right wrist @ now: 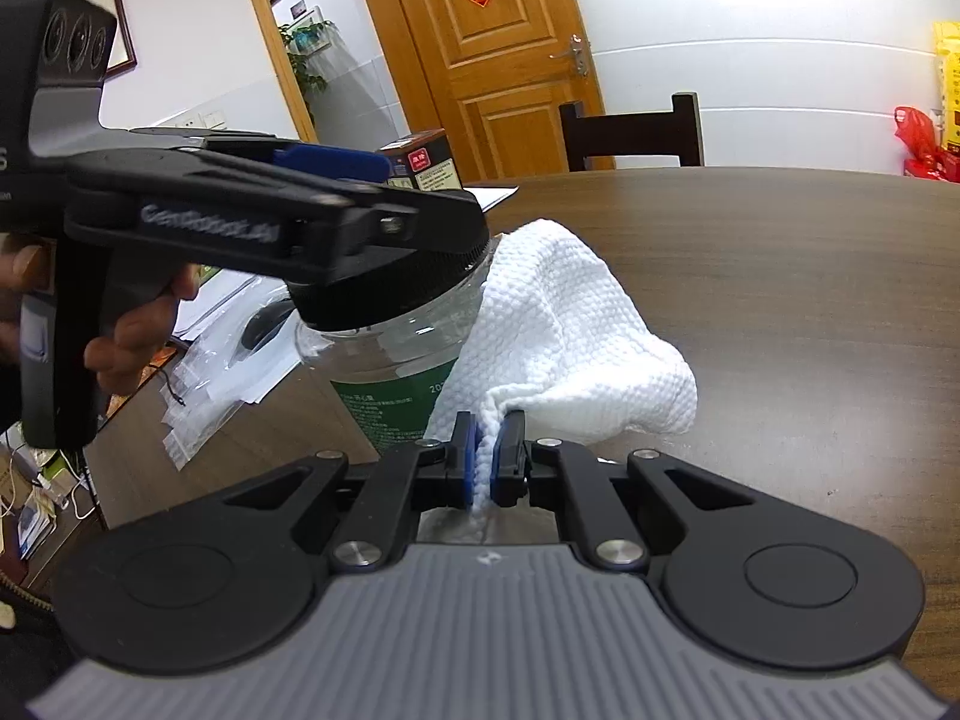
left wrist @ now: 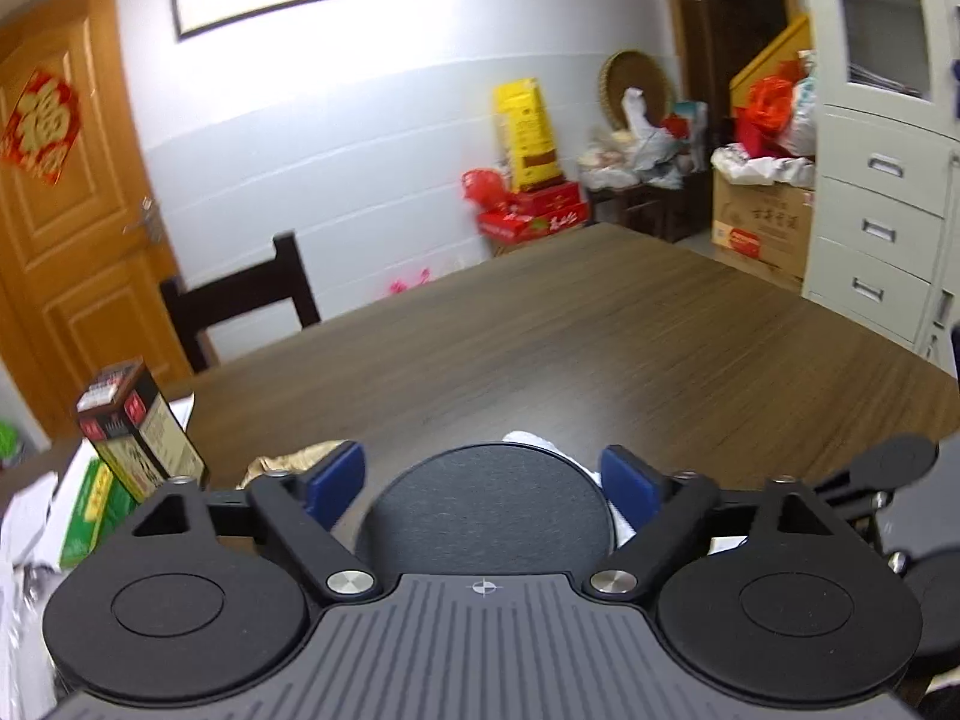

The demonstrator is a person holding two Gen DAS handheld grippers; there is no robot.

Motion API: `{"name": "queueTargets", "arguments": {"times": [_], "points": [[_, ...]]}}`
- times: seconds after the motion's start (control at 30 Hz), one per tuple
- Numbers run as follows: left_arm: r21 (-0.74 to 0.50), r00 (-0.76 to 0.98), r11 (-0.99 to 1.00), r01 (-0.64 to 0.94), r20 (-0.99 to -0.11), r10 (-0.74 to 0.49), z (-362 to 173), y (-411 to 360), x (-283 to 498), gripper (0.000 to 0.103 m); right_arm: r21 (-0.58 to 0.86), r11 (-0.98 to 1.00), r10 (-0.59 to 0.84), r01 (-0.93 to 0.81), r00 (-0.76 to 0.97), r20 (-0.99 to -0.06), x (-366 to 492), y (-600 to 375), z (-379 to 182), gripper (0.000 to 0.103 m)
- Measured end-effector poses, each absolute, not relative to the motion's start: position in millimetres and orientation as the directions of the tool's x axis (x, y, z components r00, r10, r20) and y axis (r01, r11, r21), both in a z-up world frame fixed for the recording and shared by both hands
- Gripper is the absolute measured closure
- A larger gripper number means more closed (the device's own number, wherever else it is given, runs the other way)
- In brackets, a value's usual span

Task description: Clean container

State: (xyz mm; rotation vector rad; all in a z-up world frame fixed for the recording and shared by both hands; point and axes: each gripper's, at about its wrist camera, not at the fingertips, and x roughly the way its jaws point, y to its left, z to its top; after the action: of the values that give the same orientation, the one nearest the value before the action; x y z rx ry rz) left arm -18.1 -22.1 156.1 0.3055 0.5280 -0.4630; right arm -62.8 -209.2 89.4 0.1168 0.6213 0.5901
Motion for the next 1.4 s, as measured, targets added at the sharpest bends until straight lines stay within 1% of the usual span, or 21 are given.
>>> {"name": "queueTargets", "arguments": {"times": [0.03,0.23,0.53,0.7,0.8,0.9,1.03,1.13,1.23,1.33,1.4], "points": [[0.156,0.759,0.848,0.506,-0.548,-0.352,157,-20,-18,0.005,0.275,0.83,0.553,-0.485,0.653,-0.518,-63,-209,88,0.094],[0.103,0.714,0.836,0.54,-0.581,-0.39,160,-15,-14,0.005,0.273,0.831,0.55,-0.485,0.642,-0.534,-63,-205,82,0.094],[0.123,0.666,0.788,0.604,-0.622,-0.413,160,-14,-16,0.005,0.261,0.829,0.552,-0.494,0.65,-0.523,-68,-207,86,0.094],[0.127,0.647,0.787,0.604,-0.655,-0.391,150,-19,-10,0.006,0.257,0.83,0.55,-0.495,0.647,-0.528,-71,-207,85,0.094],[0.095,0.648,0.812,0.576,-0.659,-0.383,149,-17,-7,0.008,0.247,0.833,0.545,-0.494,0.659,-0.519,-73,-208,89,0.094],[0.082,0.669,0.853,0.516,-0.659,-0.342,150,-18,-5,0.008,0.238,0.836,0.543,-0.494,0.686,-0.485,-77,-210,97,0.094],[0.051,0.716,0.935,0.35,-0.659,-0.232,151,-21,-1,0.008,0.284,0.818,0.575,-0.501,0.683,-0.452,-74,-210,105,0.094],[0.036,0.737,0.974,0.222,-0.66,-0.144,152,-26,0,0.008,0.306,0.809,0.588,-0.503,0.674,-0.447,-69,-205,103,0.094],[0.02,0.74,0.985,0.172,-0.663,-0.116,151,-32,1,0.008,0.319,0.799,0.6,-0.51,0.646,-0.472,-59,-194,93,0.094],[-0.015,0.729,0.987,0.159,-0.672,-0.127,148,-32,4,0.008,0.311,0.799,0.595,-0.515,0.601,-0.534,-50,-181,73,0.094],[-0.011,0.738,0.988,0.152,-0.664,-0.121,147,-32,4,0.008,0.298,0.801,0.583,-0.519,0.567,-0.581,-47,-174,57,0.094]]}}
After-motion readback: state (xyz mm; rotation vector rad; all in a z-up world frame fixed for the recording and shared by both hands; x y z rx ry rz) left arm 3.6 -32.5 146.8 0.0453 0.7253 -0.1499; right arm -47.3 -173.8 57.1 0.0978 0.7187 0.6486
